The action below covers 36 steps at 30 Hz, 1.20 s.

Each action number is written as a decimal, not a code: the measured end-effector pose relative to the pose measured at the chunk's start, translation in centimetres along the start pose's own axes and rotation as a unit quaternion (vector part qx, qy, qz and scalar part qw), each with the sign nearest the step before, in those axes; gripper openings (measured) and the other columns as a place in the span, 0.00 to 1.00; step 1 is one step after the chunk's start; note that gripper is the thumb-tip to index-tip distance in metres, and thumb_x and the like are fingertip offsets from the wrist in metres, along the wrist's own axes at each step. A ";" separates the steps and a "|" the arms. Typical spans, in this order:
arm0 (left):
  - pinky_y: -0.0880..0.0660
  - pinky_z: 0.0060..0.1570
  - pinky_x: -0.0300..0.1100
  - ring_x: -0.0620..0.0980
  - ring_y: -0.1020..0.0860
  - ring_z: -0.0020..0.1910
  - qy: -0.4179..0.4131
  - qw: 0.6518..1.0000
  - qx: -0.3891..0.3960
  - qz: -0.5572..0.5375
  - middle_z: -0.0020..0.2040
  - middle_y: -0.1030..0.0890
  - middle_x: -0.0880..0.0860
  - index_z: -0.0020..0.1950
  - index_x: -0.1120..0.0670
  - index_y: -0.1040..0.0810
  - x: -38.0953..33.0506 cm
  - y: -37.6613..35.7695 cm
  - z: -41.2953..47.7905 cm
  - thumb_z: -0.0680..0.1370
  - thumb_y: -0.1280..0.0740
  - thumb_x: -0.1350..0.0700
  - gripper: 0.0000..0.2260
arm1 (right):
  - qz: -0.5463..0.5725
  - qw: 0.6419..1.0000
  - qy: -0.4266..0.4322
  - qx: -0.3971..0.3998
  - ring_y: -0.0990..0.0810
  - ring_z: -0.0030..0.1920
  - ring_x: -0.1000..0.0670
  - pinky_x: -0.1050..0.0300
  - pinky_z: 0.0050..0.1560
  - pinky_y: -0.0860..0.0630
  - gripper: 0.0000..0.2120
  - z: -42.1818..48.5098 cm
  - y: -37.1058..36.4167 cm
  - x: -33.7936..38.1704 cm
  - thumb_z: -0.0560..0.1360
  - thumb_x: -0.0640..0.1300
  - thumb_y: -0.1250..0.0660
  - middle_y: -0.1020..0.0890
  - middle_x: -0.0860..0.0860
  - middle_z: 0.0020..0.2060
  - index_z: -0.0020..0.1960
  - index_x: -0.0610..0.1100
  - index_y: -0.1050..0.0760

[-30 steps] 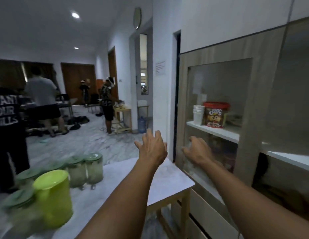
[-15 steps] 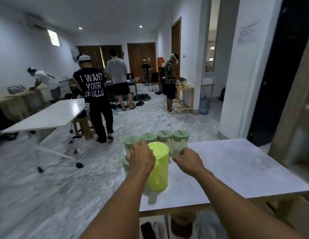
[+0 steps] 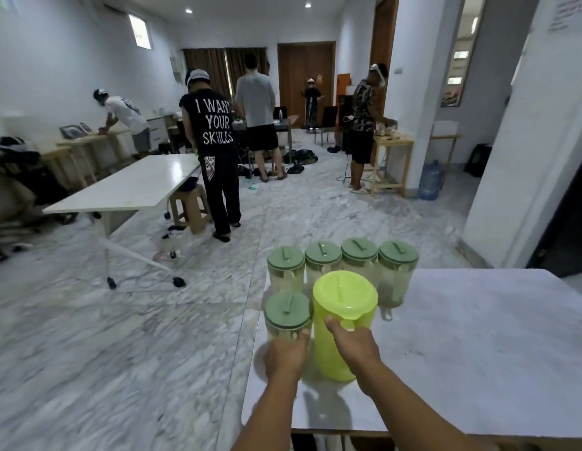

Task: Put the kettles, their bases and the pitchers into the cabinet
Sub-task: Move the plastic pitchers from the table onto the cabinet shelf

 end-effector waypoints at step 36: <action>0.26 0.44 0.46 0.54 0.21 0.38 -0.267 0.850 0.427 -0.151 0.39 0.18 0.55 0.47 0.55 0.21 -20.0 -16.7 -40.3 0.79 0.39 0.46 0.14 | 0.259 0.779 0.081 -0.565 0.18 0.54 0.36 0.42 0.57 0.21 0.28 -29.8 46.8 -1.3 0.73 0.60 0.40 0.17 0.39 0.56 0.58 0.38 0.21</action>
Point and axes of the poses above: each hand's wrist, its own z-axis towards the middle knuckle, its own y-axis out of the back of the hand, x = y × z, the point moved 1 cm from there along z, towards the middle knuckle
